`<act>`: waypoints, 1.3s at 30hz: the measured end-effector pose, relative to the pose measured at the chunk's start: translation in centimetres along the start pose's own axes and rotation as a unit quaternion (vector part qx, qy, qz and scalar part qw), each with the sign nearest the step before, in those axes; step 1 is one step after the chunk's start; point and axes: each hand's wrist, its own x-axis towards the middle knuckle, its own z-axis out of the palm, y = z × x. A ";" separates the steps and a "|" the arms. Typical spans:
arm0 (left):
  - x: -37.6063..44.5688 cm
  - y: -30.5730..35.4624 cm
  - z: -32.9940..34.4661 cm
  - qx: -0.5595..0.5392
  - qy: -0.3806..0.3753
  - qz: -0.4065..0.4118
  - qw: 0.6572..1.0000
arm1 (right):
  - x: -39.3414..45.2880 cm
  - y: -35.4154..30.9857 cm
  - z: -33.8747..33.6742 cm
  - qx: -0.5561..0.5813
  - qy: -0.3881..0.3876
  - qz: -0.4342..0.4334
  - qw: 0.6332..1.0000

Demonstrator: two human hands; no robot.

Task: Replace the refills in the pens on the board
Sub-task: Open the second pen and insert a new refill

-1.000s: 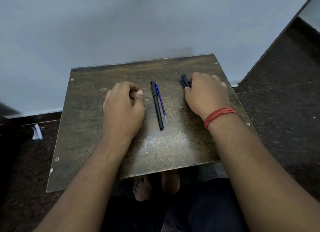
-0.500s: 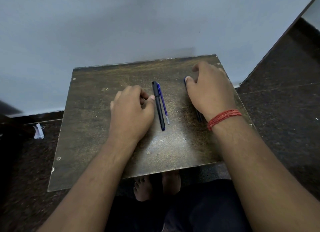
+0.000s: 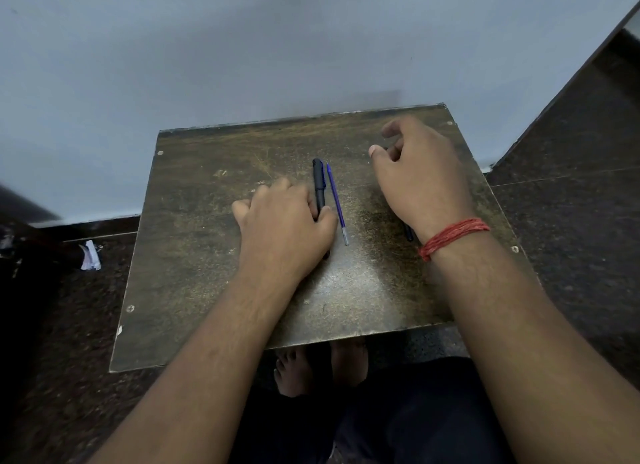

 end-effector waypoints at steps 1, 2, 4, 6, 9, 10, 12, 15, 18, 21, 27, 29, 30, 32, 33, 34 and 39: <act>0.0 0.0 -0.1 0.010 0.001 -0.003 1.000 | 0.0 0.0 0.0 0.000 -0.003 -0.002 1.000; 0.0 -0.1 -0.2 0.019 0.001 -0.006 1.000 | 0.0 0.0 0.0 0.000 -0.006 -0.003 1.000; 0.1 -0.3 -0.4 0.037 0.001 -0.011 0.999 | 0.0 0.0 0.0 0.001 -0.012 -0.005 1.000; 0.2 -0.5 -0.6 0.051 -0.004 -0.016 0.999 | 0.0 0.0 0.0 0.001 -0.017 -0.010 1.000; 0.4 -0.6 -0.7 0.054 -0.017 -0.022 0.998 | -0.1 0.1 0.1 0.004 -0.020 -0.013 1.000; 0.4 -0.6 -0.7 0.050 -0.019 -0.024 0.998 | -0.1 0.1 0.1 0.007 -0.020 -0.014 1.000; 0.4 -0.7 -0.7 0.033 -0.015 -0.027 0.999 | 0.0 0.1 0.2 0.011 -0.018 -0.011 1.000; 0.4 -0.9 -0.9 -0.020 0.018 -0.020 0.999 | -0.1 0.0 0.1 0.035 -0.007 -0.003 0.999; 0.3 -0.8 -1.3 -0.088 0.049 0.009 0.995 | -0.4 -0.4 0.4 0.105 -0.010 0.014 0.994; 0.2 -0.3 -1.5 -0.139 0.052 0.051 0.988 | -0.7 -0.9 1.0 0.209 -0.049 0.048 0.976; -0.1 0.5 -2.0 -0.170 0.014 0.094 0.981 | -0.7 -1.1 1.5 0.448 -0.086 0.115 0.883; -0.3 0.7 -2.0 -0.203 0.007 0.097 0.974 | -0.6 -0.8 1.7 0.480 -0.090 0.129 0.863; -0.4 0.7 -2.0 -0.223 0.004 0.094 0.970 | -0.5 -0.8 1.8 0.497 -0.093 0.134 0.852; -0.4 0.6 -1.8 -0.241 0.002 0.085 0.967 | -0.6 -0.8 1.9 0.526 -0.103 0.135 0.834; -0.4 0.5 -1.8 -0.242 0.004 0.081 0.967 | -0.6 -0.9 1.9 0.536 -0.109 0.135 0.826; -0.4 0.5 -1.7 -0.244 0.006 0.075 0.967 | -0.7 -1.0 2.0 0.546 -0.114 0.135 0.819; -0.4 0.6 -2.0 -0.278 0.009 0.048 0.959 | -0.8 -1.4 1.8 0.586 -0.090 0.160 0.789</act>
